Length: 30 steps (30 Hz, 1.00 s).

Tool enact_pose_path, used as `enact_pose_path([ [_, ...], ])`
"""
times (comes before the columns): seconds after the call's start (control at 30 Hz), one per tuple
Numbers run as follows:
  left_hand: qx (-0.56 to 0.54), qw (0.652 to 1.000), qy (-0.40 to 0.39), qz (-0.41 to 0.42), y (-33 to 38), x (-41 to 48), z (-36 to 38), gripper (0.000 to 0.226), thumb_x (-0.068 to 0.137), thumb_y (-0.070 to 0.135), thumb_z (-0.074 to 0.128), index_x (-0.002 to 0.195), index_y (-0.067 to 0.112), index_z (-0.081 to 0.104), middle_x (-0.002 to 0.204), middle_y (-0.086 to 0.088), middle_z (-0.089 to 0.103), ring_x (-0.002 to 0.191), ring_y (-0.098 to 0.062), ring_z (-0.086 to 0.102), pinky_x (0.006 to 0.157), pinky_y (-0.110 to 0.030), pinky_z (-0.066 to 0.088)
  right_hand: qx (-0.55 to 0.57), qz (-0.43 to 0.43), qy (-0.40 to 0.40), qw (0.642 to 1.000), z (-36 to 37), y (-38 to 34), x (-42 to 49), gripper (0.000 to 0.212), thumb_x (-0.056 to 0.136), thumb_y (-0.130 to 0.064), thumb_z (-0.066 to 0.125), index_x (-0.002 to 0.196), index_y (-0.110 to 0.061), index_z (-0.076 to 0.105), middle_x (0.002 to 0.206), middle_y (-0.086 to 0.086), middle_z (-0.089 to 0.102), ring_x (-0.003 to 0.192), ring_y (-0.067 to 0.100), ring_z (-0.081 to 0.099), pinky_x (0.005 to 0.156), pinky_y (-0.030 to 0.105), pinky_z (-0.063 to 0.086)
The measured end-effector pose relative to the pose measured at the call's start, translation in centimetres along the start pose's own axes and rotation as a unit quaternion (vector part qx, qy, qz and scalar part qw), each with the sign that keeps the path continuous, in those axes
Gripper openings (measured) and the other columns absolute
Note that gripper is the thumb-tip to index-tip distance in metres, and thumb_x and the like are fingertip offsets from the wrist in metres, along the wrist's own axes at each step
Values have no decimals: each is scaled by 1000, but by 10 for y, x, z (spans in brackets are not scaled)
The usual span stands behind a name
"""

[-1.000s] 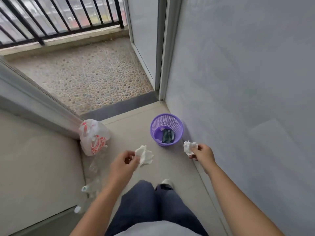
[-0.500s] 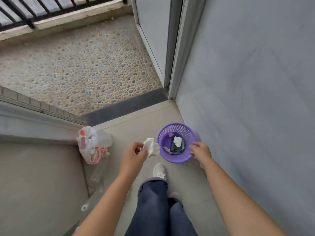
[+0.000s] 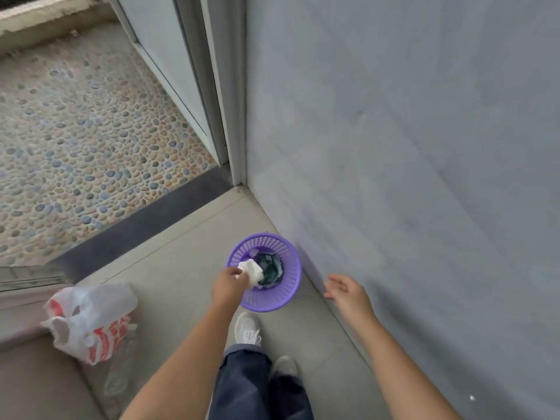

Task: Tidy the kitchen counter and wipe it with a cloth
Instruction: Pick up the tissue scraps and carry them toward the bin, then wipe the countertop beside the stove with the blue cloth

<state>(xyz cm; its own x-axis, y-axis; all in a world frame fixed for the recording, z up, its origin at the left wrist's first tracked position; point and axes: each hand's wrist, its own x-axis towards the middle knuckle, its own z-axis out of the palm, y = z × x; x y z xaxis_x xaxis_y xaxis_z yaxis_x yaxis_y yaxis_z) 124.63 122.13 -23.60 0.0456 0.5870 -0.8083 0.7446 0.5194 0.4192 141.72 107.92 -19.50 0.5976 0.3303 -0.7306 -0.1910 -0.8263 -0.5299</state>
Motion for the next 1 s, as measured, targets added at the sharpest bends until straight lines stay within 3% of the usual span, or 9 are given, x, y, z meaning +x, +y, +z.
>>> enact_pose_path([
  [0.17, 12, 997, -76, 6, 1, -3, 1, 36, 88, 22, 52, 123, 11, 56, 122, -13, 58, 108, -31, 55, 88, -35, 44, -8, -14, -3, 1000, 0, -8, -10, 29, 89, -8, 53, 117, -1, 56, 92, 9, 62, 84, 27, 61, 77, 28, 43],
  [0.3, 35, 996, -79, 12, -11, -32, -25, 25, 88, 19, 50, 110, 10, 60, 103, -13, 62, 93, -27, 58, 83, -33, 45, -66, -27, -32, 997, 4, -9, -30, 32, 87, -10, 53, 118, -3, 56, 96, 9, 61, 90, 21, 58, 76, 24, 41],
  [0.37, 49, 997, -64, 11, -26, -51, -43, 20, 89, 17, 48, 103, 10, 60, 95, -12, 62, 89, -26, 59, 80, -30, 44, -112, -24, -59, 992, 6, -6, -43, 32, 87, -10, 53, 119, -3, 55, 101, 11, 61, 90, 21, 56, 70, 23, 40],
  [0.47, 62, 997, -37, 10, -64, -85, -76, 10, 88, 12, 46, 90, 12, 55, 87, -13, 58, 82, -23, 57, 75, -28, 41, -178, -27, -100, 978, 5, 2, -66, 34, 87, -11, 56, 119, -1, 55, 116, 16, 62, 103, 25, 58, 83, 25, 40],
  [0.57, 60, 998, 16, -5, -113, -126, -108, 9, 85, 12, 48, 83, 12, 56, 81, -12, 54, 76, -22, 52, 70, -27, 38, -209, -57, -128, 968, 2, 5, -89, 32, 86, -9, 57, 116, 2, 57, 104, 14, 62, 91, 23, 56, 91, 34, 44],
  [0.67, -31, 993, 110, -25, -164, -184, -122, 10, 83, 7, 49, 76, 13, 53, 77, -12, 55, 71, -23, 53, 68, -30, 40, -254, -113, -171, 945, -2, 14, -109, 29, 85, -8, 57, 112, 1, 59, 101, 10, 60, 92, 25, 57, 94, 42, 45],
  [0.8, -231, 942, 235, -62, -240, -277, -99, 20, 86, 0, 49, 103, -3, 59, 84, -14, 59, 75, -27, 56, 75, -33, 46, -350, -172, -238, 889, -7, 32, -132, 26, 85, -10, 59, 109, -2, 60, 97, 9, 60, 86, 23, 55, 84, 36, 47],
  [0.93, -405, 838, 339, -136, -326, -384, -25, 25, 90, -7, 44, 112, -17, 50, 85, -18, 56, 62, -23, 49, 51, -13, 45, -428, -211, -290, 830, -1, 46, -170, 20, 87, -9, 55, 106, -5, 59, 91, 12, 60, 70, 20, 53, 54, 20, 37],
  [1.0, -461, 782, 365, -206, -368, -436, 28, 24, 91, -1, 45, 112, -11, 53, 97, -24, 60, 73, -29, 55, 60, -25, 45, -496, -250, -320, 767, 14, 56, -191, 24, 85, -9, 55, 107, 0, 61, 88, 11, 60, 68, 19, 53, 53, 20, 36],
])
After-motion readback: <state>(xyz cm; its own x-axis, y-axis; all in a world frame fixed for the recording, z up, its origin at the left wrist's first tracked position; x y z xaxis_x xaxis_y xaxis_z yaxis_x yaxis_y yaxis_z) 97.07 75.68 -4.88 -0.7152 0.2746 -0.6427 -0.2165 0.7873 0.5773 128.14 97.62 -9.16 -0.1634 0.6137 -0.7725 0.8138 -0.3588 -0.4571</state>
